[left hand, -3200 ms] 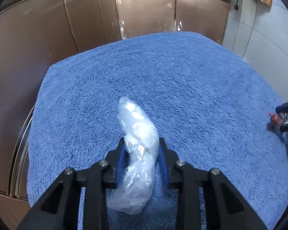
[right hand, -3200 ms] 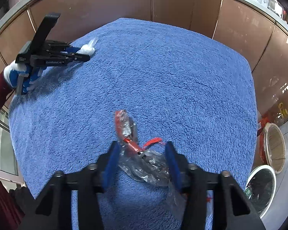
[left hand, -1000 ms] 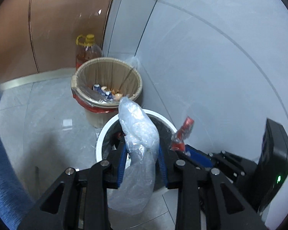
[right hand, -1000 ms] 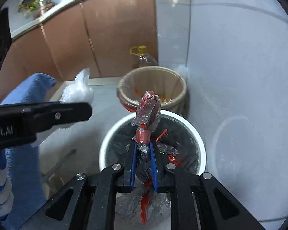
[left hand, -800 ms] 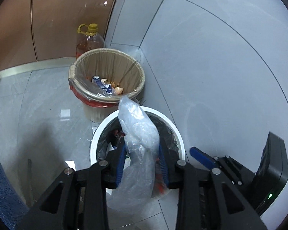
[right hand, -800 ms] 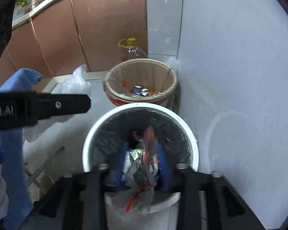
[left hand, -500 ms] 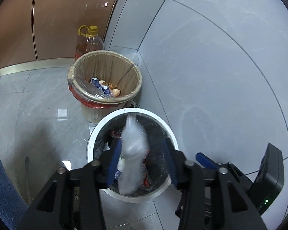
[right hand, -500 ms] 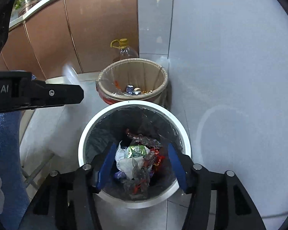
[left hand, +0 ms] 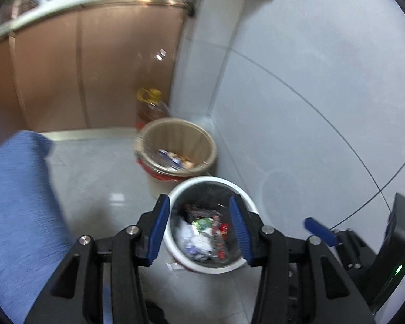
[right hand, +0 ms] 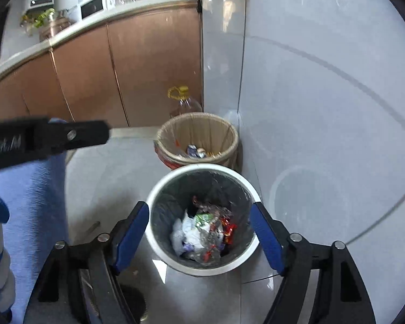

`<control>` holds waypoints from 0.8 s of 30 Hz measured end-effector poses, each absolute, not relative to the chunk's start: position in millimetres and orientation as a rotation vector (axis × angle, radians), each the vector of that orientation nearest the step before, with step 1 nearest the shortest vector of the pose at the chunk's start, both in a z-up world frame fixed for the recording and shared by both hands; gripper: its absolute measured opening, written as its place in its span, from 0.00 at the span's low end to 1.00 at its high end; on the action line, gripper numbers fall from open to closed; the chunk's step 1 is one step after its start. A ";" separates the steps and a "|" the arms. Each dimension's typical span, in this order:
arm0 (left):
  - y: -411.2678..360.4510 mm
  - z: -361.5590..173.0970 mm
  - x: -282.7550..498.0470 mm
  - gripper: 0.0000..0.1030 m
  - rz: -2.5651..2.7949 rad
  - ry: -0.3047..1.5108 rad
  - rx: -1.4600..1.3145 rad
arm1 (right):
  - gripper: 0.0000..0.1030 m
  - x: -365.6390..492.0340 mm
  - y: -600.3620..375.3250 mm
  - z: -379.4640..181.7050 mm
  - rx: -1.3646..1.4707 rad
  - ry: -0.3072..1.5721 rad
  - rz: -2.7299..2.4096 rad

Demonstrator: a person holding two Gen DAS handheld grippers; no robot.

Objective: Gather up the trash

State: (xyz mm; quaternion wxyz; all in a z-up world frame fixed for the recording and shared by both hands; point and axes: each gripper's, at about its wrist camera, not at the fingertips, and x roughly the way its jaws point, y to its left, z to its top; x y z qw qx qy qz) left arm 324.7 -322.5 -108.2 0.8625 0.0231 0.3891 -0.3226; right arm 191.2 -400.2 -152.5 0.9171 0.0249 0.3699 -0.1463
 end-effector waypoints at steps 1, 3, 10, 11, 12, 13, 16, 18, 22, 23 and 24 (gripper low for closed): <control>-313.1 -102.6 319.4 0.43 -0.656 0.796 0.049 | 0.79 187.0 -394.4 -146.8 0.052 0.746 -0.297; -289.2 -90.0 306.0 0.43 -0.599 0.747 0.052 | 0.83 180.4 -386.6 -137.6 0.053 0.720 -0.287; -211.6 -59.1 255.0 0.54 -0.404 0.603 0.086 | 0.94 152.5 -342.3 -103.6 0.034 0.625 -0.224; -203.1 -55.8 247.7 0.56 -0.386 0.588 0.090 | 0.95 147.6 -333.8 -98.1 0.026 0.610 -0.214; -195.9 -53.2 241.6 0.56 -0.372 0.576 0.091 | 0.96 144.5 -326.8 -94.8 0.020 0.601 -0.204; -186.3 -49.6 233.8 0.57 -0.358 0.560 0.090 | 0.97 141.3 -321.3 -92.6 0.015 0.593 -0.194; -161.8 -38.3 214.1 0.57 -0.308 0.526 0.080 | 0.99 131.2 -302.2 -83.2 -0.003 0.562 -0.166; -149.0 -31.5 200.8 0.57 -0.268 0.501 0.076 | 1.00 125.5 -291.4 -77.9 -0.012 0.543 -0.147; -128.5 -19.0 179.7 0.58 -0.209 0.451 0.065 | 1.00 115.6 -274.0 -70.4 -0.035 0.515 -0.126; -123.5 -16.6 175.4 0.58 -0.205 0.446 0.057 | 1.00 112.6 -270.5 -68.9 -0.037 0.510 -0.120; -118.5 -15.0 170.5 0.58 -0.192 0.442 0.053 | 1.00 109.7 -266.2 -67.6 -0.040 0.507 -0.115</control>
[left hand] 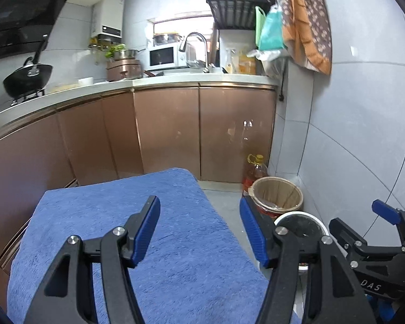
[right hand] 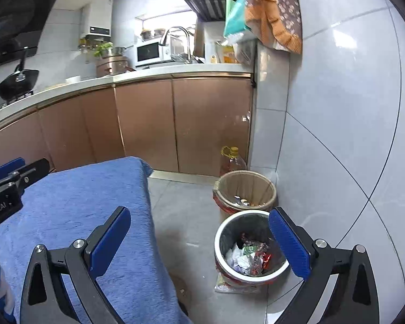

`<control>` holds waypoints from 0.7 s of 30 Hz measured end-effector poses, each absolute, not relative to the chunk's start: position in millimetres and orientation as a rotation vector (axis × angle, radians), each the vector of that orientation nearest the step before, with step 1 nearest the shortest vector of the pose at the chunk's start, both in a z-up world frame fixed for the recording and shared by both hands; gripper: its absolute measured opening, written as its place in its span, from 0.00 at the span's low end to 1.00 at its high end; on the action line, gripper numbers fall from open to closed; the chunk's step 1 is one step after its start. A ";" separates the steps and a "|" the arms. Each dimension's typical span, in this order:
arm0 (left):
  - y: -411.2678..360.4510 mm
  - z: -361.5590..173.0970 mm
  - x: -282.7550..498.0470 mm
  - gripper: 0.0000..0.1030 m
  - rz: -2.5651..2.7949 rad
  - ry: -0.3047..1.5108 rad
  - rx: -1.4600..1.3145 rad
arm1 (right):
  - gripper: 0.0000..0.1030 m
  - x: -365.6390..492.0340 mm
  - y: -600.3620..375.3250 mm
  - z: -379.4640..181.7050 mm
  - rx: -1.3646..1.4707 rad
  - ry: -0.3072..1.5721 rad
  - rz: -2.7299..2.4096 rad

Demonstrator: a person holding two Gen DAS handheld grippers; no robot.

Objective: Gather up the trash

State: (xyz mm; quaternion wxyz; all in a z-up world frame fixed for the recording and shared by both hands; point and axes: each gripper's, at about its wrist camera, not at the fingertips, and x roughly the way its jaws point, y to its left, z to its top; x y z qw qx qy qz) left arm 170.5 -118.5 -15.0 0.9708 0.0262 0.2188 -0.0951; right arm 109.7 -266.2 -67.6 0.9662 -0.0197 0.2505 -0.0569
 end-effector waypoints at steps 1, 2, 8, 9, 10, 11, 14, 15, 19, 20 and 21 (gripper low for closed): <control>-114.8 -14.3 166.9 0.58 -0.177 0.439 0.056 | 1.00 107.2 -262.9 -66.7 -0.043 0.503 -0.112; -112.2 -13.7 163.7 0.58 -0.160 0.435 0.059 | 1.00 104.5 -259.4 -65.7 -0.046 0.497 -0.109; -90.3 -8.9 148.5 0.58 -0.089 0.417 0.039 | 1.00 93.7 -250.9 -60.9 -0.052 0.472 -0.100; -86.8 -8.6 145.9 0.58 -0.073 0.413 0.037 | 1.00 92.3 -250.1 -60.5 -0.053 0.468 -0.100; -82.4 -7.9 143.0 0.58 -0.060 0.409 0.033 | 1.00 90.1 -247.9 -59.6 -0.054 0.462 -0.099; -79.8 -7.3 142.0 0.58 -0.054 0.408 0.030 | 1.00 89.1 -246.9 -59.0 -0.053 0.459 -0.098; -69.3 -5.8 134.9 0.59 -0.021 0.397 0.026 | 1.00 86.0 -243.3 -56.8 -0.056 0.444 -0.093; -65.5 -5.0 131.2 0.59 -0.011 0.388 0.025 | 1.00 85.1 -241.7 -56.0 -0.058 0.439 -0.092; -52.4 -1.5 119.0 0.59 0.016 0.355 0.014 | 1.00 81.5 -239.5 -52.4 -0.064 0.424 -0.087; -49.8 -0.2 115.7 0.59 0.028 0.344 0.014 | 1.00 80.4 -238.1 -51.4 -0.066 0.418 -0.087; -48.4 0.5 113.7 0.59 0.034 0.338 0.015 | 1.00 79.9 -237.1 -50.7 -0.068 0.415 -0.087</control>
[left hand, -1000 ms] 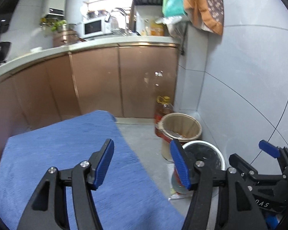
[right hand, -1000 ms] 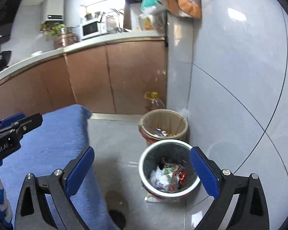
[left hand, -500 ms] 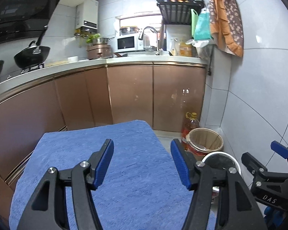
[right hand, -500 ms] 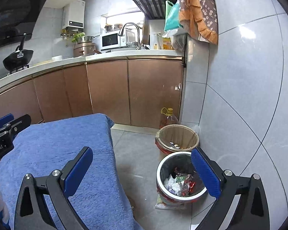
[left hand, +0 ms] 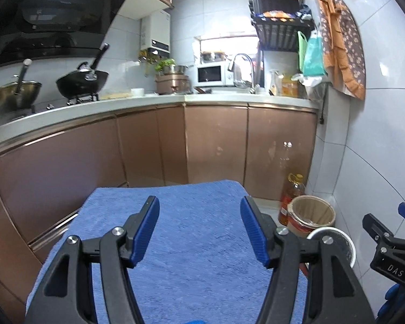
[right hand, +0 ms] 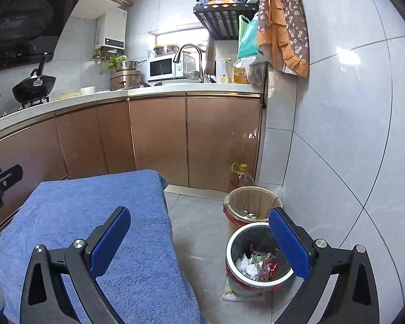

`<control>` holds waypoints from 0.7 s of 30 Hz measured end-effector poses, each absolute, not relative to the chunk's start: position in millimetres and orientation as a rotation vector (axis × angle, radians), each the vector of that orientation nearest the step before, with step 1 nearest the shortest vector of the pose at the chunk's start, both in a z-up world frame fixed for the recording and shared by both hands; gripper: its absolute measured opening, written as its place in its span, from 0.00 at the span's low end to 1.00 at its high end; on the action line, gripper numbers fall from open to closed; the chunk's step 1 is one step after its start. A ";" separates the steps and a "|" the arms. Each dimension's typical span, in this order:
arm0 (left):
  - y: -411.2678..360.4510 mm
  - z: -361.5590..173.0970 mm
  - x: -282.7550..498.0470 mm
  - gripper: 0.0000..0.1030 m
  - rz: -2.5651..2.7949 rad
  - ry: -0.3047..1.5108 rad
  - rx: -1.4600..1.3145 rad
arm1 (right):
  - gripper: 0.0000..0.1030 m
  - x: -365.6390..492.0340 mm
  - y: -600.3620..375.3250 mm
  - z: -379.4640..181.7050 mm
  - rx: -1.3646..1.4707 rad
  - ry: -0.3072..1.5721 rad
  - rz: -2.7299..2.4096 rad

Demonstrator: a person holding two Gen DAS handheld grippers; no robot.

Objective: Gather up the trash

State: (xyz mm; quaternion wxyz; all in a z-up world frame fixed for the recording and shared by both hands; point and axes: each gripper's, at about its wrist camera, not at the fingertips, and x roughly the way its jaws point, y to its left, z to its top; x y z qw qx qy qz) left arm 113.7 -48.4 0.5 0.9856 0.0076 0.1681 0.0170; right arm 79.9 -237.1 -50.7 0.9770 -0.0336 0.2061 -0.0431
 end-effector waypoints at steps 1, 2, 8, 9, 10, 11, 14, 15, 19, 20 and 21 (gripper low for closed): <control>-47.0 1.6 111.4 0.59 0.037 0.332 0.017 | 1.00 78.8 -236.7 -50.3 -0.070 0.414 -0.086; -45.8 2.2 109.3 0.59 0.038 0.329 0.019 | 1.00 77.5 -236.0 -49.9 -0.072 0.411 -0.086; -40.4 6.3 98.1 0.59 0.053 0.309 0.023 | 1.00 71.1 -233.3 -46.2 -0.081 0.391 -0.092; -39.6 6.9 96.3 0.59 0.056 0.305 0.023 | 1.00 69.3 -232.8 -45.4 -0.079 0.386 -0.094; -38.9 7.5 95.4 0.59 0.057 0.303 0.023 | 1.00 68.5 -232.7 -44.6 -0.077 0.384 -0.095; -38.5 7.9 93.6 0.59 0.058 0.300 0.022 | 1.00 67.1 -232.9 -43.5 -0.077 0.381 -0.095; -37.7 10.2 88.5 0.59 0.062 0.291 0.024 | 1.00 63.7 -232.4 -41.6 -0.076 0.375 -0.097; -37.7 10.8 86.6 0.59 0.062 0.288 0.026 | 1.00 62.3 -232.0 -40.8 -0.075 0.372 -0.097; -38.6 12.9 78.2 0.59 0.067 0.275 0.029 | 1.00 57.3 -229.8 -37.0 -0.078 0.359 -0.102; -38.6 13.7 76.7 0.59 0.068 0.272 0.031 | 1.00 55.4 -229.7 -36.5 -0.079 0.354 -0.104; -38.5 14.3 75.0 0.59 0.070 0.269 0.032 | 1.00 54.4 -230.1 -35.3 -0.079 0.351 -0.105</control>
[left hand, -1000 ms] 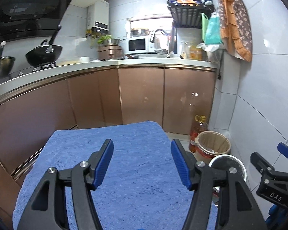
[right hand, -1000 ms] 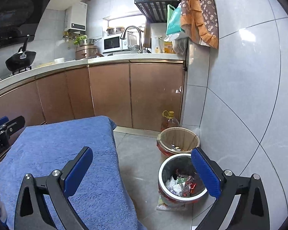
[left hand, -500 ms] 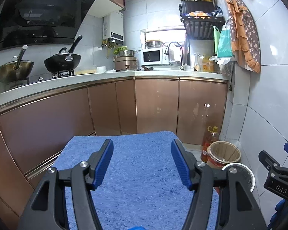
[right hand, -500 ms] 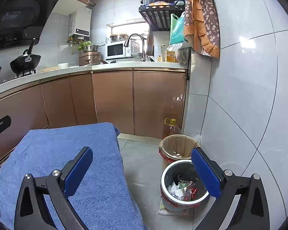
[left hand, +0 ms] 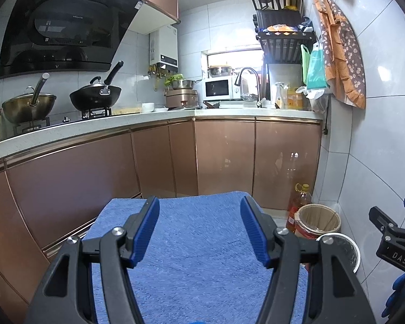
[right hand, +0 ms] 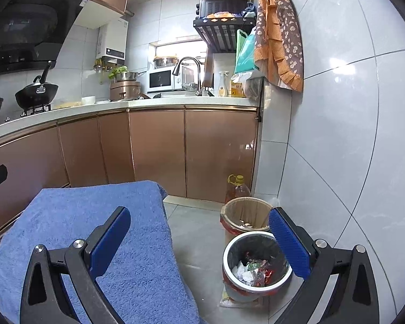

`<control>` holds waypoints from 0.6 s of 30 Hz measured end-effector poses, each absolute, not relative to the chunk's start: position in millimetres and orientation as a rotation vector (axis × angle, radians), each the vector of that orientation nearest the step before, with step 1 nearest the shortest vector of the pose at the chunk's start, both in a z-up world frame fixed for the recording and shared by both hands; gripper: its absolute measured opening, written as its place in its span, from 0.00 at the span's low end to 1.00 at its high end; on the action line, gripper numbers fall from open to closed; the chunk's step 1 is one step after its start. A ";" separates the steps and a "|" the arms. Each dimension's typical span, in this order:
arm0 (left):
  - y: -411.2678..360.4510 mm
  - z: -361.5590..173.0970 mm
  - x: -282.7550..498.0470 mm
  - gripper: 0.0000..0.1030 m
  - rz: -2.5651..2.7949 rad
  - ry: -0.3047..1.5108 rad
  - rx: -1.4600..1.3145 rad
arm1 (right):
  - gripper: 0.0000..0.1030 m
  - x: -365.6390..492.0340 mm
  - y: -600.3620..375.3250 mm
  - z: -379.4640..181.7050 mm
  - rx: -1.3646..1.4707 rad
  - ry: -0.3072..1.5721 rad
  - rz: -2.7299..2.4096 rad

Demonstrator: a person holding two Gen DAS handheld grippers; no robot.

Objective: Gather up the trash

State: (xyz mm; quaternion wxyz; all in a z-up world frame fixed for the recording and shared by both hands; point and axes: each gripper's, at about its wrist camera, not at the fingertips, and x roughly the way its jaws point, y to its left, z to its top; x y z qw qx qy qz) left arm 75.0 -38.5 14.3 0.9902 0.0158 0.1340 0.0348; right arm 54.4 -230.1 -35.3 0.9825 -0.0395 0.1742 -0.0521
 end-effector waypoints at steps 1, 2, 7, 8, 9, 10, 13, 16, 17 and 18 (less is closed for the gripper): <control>-38.3 15.0 73.2 0.59 0.072 0.266 0.032 | 1.00 52.5 -230.2 -34.3 -0.079 0.346 -0.106; -38.1 15.6 71.4 0.59 0.075 0.262 0.033 | 1.00 50.0 -230.7 -33.4 -0.079 0.341 -0.107; -36.2 19.6 63.6 0.59 0.091 0.240 0.035 | 1.00 44.0 -232.0 -28.0 -0.077 0.324 -0.110; -35.7 20.2 62.3 0.59 0.093 0.237 0.035 | 1.00 43.3 -231.5 -27.1 -0.077 0.322 -0.108; -35.4 20.8 60.8 0.59 0.094 0.234 0.034 | 1.00 42.6 -231.3 -26.5 -0.077 0.321 -0.107; -35.2 21.2 60.3 0.59 0.096 0.233 0.034 | 1.00 42.2 -231.4 -26.1 -0.077 0.320 -0.107; -34.6 21.7 57.4 0.59 0.102 0.226 0.037 | 1.00 40.4 -230.2 -25.7 -0.081 0.316 -0.107; -34.9 21.5 54.0 0.59 0.107 0.223 0.038 | 1.00 39.2 -228.6 -25.5 -0.081 0.314 -0.107; -34.7 21.6 53.2 0.59 0.107 0.223 0.037 | 1.00 38.9 -228.9 -25.3 -0.082 0.313 -0.108; -34.7 21.7 52.5 0.59 0.108 0.222 0.036 | 1.00 38.3 -228.6 -25.0 -0.083 0.312 -0.108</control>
